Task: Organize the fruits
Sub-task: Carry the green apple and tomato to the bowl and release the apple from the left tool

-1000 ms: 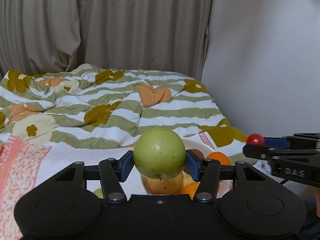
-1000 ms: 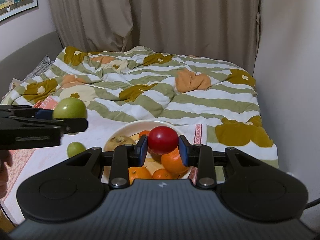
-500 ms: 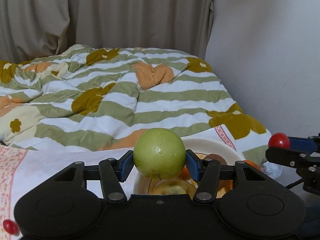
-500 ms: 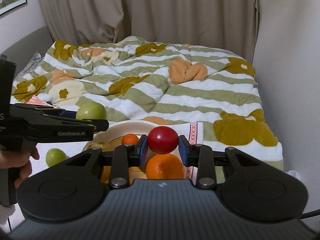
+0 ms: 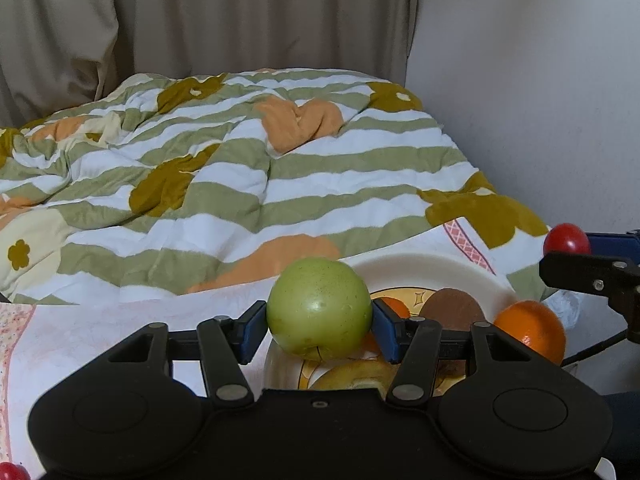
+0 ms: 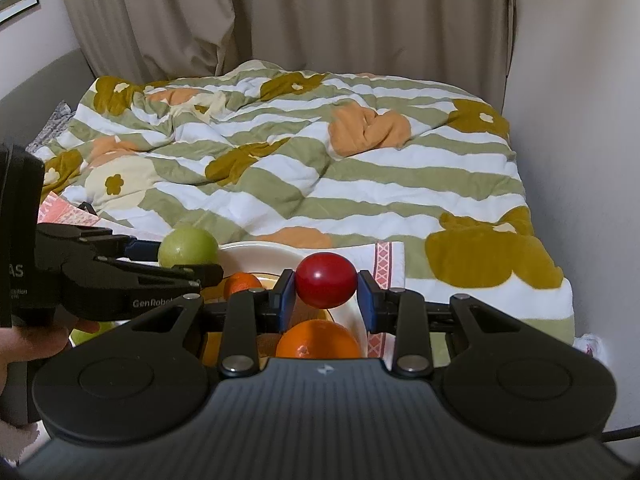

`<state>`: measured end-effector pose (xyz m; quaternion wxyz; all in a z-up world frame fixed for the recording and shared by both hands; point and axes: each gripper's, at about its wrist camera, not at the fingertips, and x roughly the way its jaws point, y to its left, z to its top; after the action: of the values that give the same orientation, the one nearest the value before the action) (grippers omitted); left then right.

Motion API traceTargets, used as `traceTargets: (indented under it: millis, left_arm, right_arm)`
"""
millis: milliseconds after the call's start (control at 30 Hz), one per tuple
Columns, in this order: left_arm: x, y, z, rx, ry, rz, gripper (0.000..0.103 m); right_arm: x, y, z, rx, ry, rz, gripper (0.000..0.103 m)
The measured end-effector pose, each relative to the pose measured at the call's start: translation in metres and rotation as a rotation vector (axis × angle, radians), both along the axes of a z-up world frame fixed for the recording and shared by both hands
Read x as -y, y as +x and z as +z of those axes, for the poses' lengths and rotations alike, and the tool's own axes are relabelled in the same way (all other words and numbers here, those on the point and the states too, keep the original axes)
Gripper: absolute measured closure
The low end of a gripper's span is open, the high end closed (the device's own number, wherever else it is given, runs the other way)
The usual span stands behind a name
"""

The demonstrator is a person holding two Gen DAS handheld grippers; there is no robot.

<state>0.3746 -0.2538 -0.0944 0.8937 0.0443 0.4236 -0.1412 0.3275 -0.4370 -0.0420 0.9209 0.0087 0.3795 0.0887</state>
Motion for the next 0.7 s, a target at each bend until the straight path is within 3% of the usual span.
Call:
traceTargets:
  millis: [67,100,433,700]
  left_arm:
    - [-0.001,-0.003,0.006,0.034,-0.007,0.004,0.006]
    - [-0.002,-0.006,0.011,0.057,-0.007,0.005,0.003]
    - [-0.027,-0.034,0.032,0.086,0.007,0.039,0.003]
    - [-0.051,-0.061,0.049,0.141,-0.008,0.103,0.003]
  right_arm:
    - [0.000,0.000,0.000,0.001,-0.001,0.001,0.055]
    - [-0.001,0.002,-0.001,0.001,-0.001,0.002,0.055]
    - [-0.019,0.023,-0.006,0.002,-0.007,0.056,0.055]
    - [-0.039,0.041,-0.028,-0.013,-0.028,0.122,0.055]
